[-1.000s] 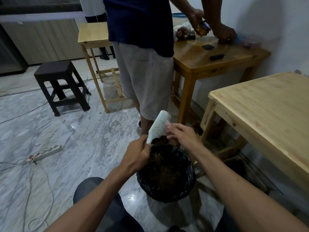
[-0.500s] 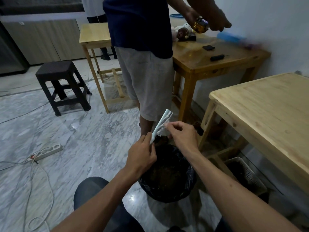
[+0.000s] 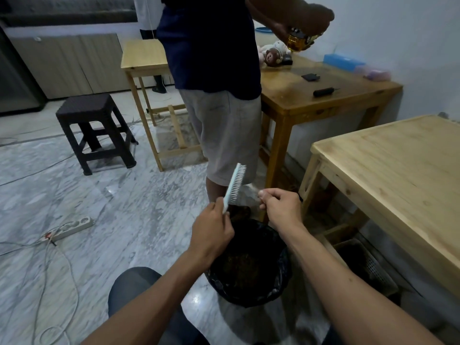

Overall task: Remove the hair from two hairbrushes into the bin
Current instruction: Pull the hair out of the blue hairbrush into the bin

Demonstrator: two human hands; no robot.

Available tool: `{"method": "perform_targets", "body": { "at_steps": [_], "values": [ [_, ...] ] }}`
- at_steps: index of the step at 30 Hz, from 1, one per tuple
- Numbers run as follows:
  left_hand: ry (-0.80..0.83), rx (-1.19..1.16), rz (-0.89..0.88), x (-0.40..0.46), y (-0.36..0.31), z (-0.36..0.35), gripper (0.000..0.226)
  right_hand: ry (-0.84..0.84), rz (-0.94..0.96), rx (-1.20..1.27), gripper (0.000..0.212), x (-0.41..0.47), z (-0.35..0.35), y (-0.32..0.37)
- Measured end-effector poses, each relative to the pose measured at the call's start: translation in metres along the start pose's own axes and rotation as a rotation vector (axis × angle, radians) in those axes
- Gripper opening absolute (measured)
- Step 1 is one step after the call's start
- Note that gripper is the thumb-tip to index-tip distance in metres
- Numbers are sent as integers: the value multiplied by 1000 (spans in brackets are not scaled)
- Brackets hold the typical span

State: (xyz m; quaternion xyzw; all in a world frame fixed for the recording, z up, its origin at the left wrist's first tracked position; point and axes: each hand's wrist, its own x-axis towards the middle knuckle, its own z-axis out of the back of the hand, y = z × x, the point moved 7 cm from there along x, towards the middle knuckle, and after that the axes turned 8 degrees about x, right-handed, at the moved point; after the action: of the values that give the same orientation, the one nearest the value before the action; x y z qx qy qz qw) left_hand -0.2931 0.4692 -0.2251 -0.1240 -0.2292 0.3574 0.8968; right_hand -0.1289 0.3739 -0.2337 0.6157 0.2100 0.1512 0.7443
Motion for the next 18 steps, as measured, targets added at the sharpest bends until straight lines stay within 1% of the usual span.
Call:
{"method": "perform_targets", "body": {
  "at_steps": [2, 5, 7, 8, 9, 11, 13, 15, 16, 18],
  "values": [
    [-22, -2, 6, 6, 8, 6, 14, 14, -23, -15, 25, 1, 7, -4],
    [-20, -9, -68, 9, 13, 12, 15, 130, -33, -163, 26, -1, 10, -8],
    [-7, 5, -127, 11, 15, 12, 22, 215, -1, -288, 38, -5, 6, -9],
    [2, 14, -153, 12, 14, 12, 26, 245, 0, -322, 46, -6, 3, -10],
    [14, 26, -178, 12, 14, 12, 29, 278, -12, -316, 49, -6, 0, -9],
    [49, 55, -228, 11, 12, 13, 34, 390, -52, -152, 42, -7, -10, -8],
    [89, 72, -261, 10, 11, 14, 40, 494, -92, 48, 58, -8, -17, -6],
    [107, 21, -258, 11, 10, 18, 42, 600, -100, 153, 66, -12, -24, 0],
    [119, -28, -247, 13, 10, 21, 42, 650, -115, 187, 64, -15, -27, 1],
    [177, -123, -204, 17, 13, 23, 43, 703, -159, 255, 46, -18, -31, 2]
  ]
}}
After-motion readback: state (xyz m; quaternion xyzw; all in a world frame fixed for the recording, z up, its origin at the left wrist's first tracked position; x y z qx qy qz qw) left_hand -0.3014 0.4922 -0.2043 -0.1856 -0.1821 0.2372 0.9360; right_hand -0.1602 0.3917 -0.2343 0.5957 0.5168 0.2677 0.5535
